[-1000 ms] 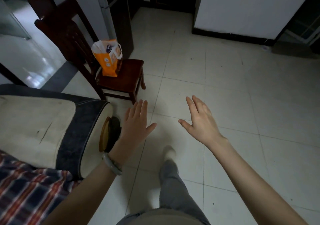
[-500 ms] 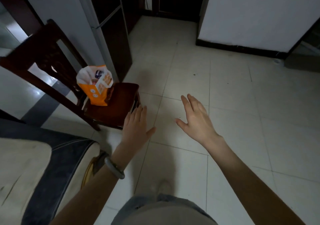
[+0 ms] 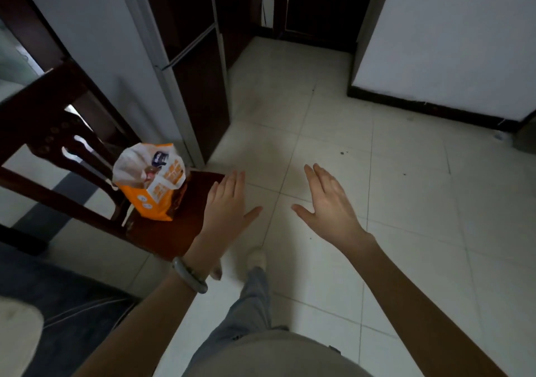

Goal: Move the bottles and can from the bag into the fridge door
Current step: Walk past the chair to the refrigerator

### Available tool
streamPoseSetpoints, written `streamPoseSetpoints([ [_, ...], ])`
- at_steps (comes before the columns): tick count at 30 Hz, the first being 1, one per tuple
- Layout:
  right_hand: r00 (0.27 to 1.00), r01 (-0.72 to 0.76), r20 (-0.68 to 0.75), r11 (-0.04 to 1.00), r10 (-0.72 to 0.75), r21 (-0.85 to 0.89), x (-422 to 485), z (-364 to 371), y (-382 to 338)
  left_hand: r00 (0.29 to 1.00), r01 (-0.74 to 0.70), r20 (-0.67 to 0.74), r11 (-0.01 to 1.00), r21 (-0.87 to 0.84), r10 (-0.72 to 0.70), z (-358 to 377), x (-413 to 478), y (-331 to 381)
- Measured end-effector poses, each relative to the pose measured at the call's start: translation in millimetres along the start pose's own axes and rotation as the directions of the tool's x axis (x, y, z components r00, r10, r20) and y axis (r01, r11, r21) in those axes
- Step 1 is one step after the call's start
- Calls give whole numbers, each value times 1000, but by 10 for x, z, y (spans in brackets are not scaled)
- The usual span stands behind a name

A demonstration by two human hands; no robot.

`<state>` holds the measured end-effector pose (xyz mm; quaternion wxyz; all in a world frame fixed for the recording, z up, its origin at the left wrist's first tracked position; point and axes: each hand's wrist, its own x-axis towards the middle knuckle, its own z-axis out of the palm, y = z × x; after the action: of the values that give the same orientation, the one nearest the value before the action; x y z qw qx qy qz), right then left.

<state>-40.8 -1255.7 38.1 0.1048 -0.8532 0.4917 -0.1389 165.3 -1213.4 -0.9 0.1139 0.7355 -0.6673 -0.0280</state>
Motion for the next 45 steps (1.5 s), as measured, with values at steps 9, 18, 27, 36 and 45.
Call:
streamPoseSetpoints([
  [9,999,16,41,1000,-16,15,1990,54,334,1000,11,-11,1000,-1,-11,7,1893,-507],
  [18,992,40,112,995,-50,87,3316,164,567,997,76,7,997,1,-76,54,3040,-850],
  [27,969,127,200,986,-147,111,4684,450,938,967,252,24,968,9,-253,369,4071,-1204],
  [36,901,322,259,936,-348,139,6423,489,1162,914,404,-59,912,63,-401,302,5478,-1381],
  [45,762,548,282,813,-583,199,7551,512,1121,788,610,-192,783,119,-585,158,6082,-1478],
])
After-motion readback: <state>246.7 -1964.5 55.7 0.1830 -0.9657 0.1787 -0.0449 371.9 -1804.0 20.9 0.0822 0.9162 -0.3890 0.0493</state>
